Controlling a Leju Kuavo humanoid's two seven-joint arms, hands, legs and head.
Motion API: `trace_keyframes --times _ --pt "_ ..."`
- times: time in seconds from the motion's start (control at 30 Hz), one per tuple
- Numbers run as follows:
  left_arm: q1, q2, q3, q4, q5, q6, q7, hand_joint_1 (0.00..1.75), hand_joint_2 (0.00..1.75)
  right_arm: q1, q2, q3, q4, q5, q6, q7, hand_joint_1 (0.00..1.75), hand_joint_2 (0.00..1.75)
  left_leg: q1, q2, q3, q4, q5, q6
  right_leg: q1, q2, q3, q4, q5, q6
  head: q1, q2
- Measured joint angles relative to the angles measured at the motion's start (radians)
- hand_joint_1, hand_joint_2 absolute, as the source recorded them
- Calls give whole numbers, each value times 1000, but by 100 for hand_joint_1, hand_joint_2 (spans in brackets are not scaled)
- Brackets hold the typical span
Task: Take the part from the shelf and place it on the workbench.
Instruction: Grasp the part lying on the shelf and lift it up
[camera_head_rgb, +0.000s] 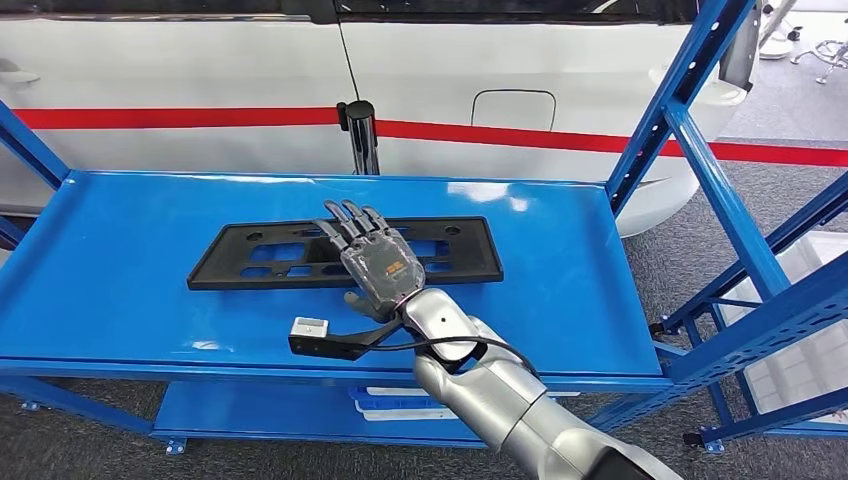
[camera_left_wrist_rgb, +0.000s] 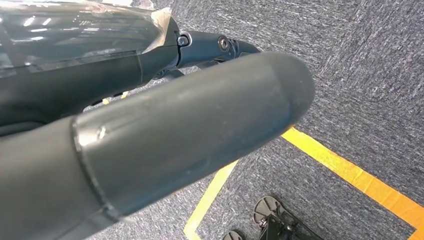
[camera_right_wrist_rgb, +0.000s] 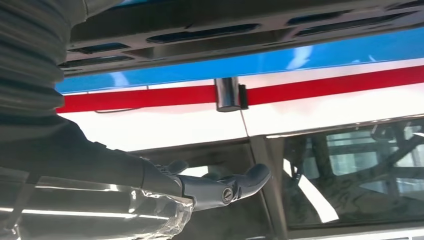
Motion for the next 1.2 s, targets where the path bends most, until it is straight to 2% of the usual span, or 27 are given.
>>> trace_keyframes --times 0.57,0.6,0.7,0.73,0.87,1.0,1.2 --pt "0 -1 2 0 -6 -4 -11 0 0 -18 21 -58 84 60 -13 19 0 175 0 0 0 0 0 0 0 0 0 0 0 0 0 0" --pt "0 -1 2 0 -6 -5 -11 0 0 -21 24 -58 87 61 -12 19 30 175 0 0 0 0 0 0 0 0 0 0 0 0 0 0" --pt "0 -1 2 0 -6 -7 -14 0 0 -28 34 -58 96 64 -7 17 140 175 0 0 0 0 0 0 0 0 0 0 0 0 0 0" --pt "0 -1 2 0 -5 -7 -15 0 0 -31 39 -58 99 65 -4 16 148 175 0 0 0 0 0 0 0 0 0 0 0 0 0 0" --pt "-1 -2 2 0 -3 -7 -19 0 0 -44 57 -58 111 66 6 11 149 175 0 0 0 0 0 0 0 0 0 0 0 0 0 0" --pt "-1 -3 5 0 2 -7 -20 0 0 -54 68 -57 120 66 6 5 164 175 0 0 0 0 0 0 0 0 0 0 0 0 0 0" --pt "-1 -6 19 0 4 -7 -26 0 0 -65 73 -57 130 63 12 -8 169 175 0 0 0 0 0 0 0 0 0 0 0 0 0 0"
